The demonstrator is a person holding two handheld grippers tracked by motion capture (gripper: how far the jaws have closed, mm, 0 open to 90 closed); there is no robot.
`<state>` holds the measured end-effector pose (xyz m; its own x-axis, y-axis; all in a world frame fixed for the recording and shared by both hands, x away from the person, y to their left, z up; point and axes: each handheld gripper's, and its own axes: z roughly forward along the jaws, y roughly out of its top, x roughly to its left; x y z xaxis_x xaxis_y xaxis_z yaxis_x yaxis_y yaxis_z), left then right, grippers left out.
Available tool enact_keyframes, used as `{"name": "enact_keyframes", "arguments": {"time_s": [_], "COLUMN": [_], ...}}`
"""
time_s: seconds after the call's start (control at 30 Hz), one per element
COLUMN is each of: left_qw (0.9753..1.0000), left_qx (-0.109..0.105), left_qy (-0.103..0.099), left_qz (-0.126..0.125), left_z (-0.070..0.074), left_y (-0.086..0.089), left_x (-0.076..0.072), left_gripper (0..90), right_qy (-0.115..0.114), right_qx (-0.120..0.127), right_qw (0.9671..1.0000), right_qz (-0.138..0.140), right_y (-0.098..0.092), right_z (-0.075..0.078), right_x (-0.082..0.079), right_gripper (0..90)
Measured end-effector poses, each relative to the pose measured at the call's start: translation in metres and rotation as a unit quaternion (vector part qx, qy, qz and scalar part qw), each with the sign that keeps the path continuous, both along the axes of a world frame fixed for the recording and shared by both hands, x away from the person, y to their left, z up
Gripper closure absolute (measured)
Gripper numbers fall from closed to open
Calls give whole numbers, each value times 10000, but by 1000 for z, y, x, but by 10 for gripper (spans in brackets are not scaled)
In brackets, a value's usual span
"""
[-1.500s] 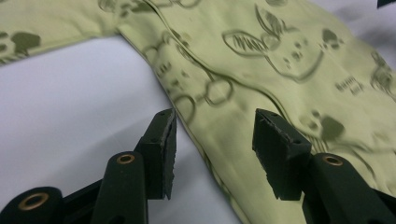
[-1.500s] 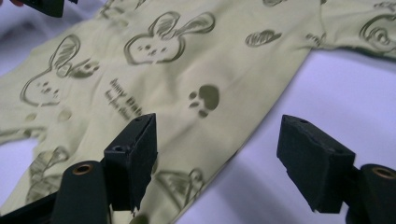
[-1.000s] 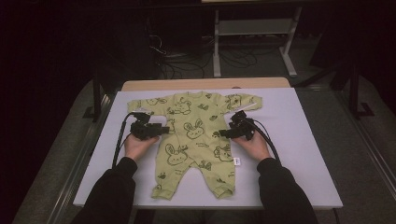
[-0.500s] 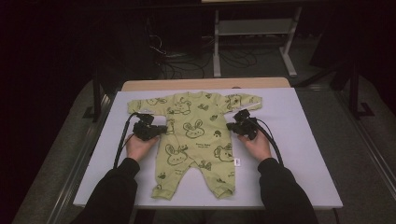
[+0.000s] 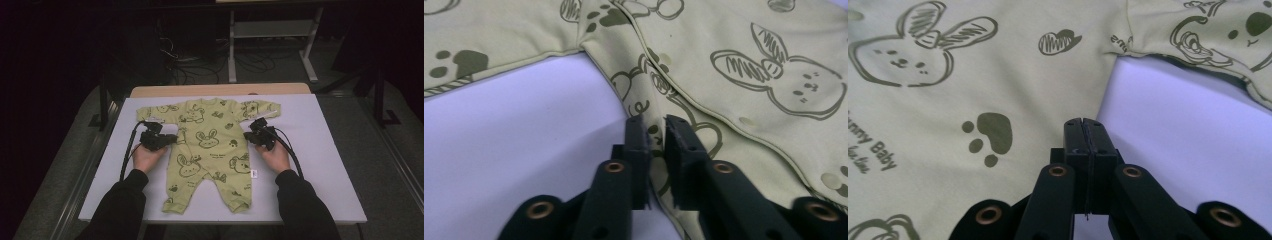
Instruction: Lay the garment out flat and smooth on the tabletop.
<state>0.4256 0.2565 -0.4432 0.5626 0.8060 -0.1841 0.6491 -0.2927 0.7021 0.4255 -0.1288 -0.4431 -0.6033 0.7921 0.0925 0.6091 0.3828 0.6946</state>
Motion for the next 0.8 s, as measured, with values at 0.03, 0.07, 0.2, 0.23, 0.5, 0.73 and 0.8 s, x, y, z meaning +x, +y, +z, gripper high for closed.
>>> {"name": "enact_keyframes", "arguments": {"time_s": [0.03,0.07,0.2,0.23,0.5,0.73,0.8], "left_qw": [10000,10000,9993,9990,9952,9921,9914], "left_qx": [-35,-43,-324,-393,-868,-1126,-1180], "left_qy": [-15,-43,-145,-184,-437,-522,-507], "left_qz": [3,31,66,44,-84,-190,-234], "left_z": [0,1,4,5,16,25,25], "left_y": [2,4,12,15,33,51,55], "left_x": [0,-1,-3,-4,-11,-19,-21], "left_gripper": [722,688,538,510,325,188,153], "right_qy": [-16,-62,-105,-106,-134,-267,-304], "right_qx": [55,50,262,304,590,759,824], "right_qw": [10000,9999,9994,9993,9982,9967,9961], "right_qz": [-10,-78,-183,-201,-29,-50,-5], "right_y": [-1,-2,-8,-9,-20,-35,-40], "right_z": [0,1,4,5,14,24,26], "right_x": [0,0,1,1,0,-6,-9], "right_gripper": [770,735,570,543,186,22,4]}}
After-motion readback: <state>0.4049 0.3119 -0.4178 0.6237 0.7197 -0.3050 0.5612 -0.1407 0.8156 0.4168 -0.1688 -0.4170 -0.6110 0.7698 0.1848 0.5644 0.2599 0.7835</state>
